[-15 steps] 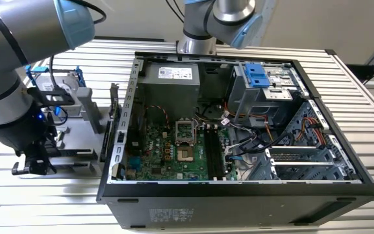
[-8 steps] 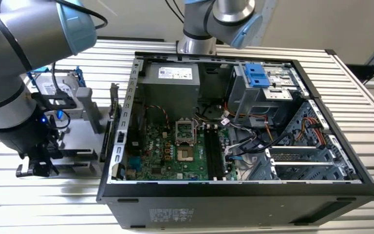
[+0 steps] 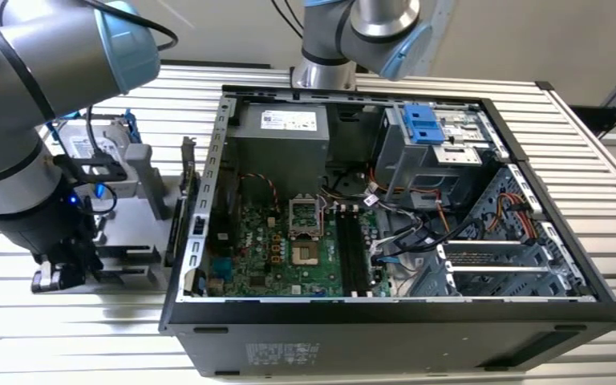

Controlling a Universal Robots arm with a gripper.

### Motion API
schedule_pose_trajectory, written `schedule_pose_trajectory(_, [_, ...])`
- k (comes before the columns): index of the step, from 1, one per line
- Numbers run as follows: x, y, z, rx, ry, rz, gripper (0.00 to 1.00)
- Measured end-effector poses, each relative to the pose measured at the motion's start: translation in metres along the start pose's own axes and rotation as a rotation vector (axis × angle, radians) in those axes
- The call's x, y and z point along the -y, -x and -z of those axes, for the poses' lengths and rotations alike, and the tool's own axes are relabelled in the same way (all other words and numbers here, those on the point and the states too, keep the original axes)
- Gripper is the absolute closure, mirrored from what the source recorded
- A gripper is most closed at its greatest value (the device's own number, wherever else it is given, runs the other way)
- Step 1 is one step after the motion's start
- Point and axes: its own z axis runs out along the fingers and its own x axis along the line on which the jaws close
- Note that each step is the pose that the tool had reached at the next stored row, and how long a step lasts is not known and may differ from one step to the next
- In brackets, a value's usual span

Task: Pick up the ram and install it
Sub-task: 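Pick up the ram and move it above insertion slot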

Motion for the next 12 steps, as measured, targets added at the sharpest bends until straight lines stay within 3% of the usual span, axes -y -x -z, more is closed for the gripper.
schedule_pose_trajectory(12, [-0.0001,-0.0013,-0.0005,-0.0001,-0.0012,0.0,0.0])
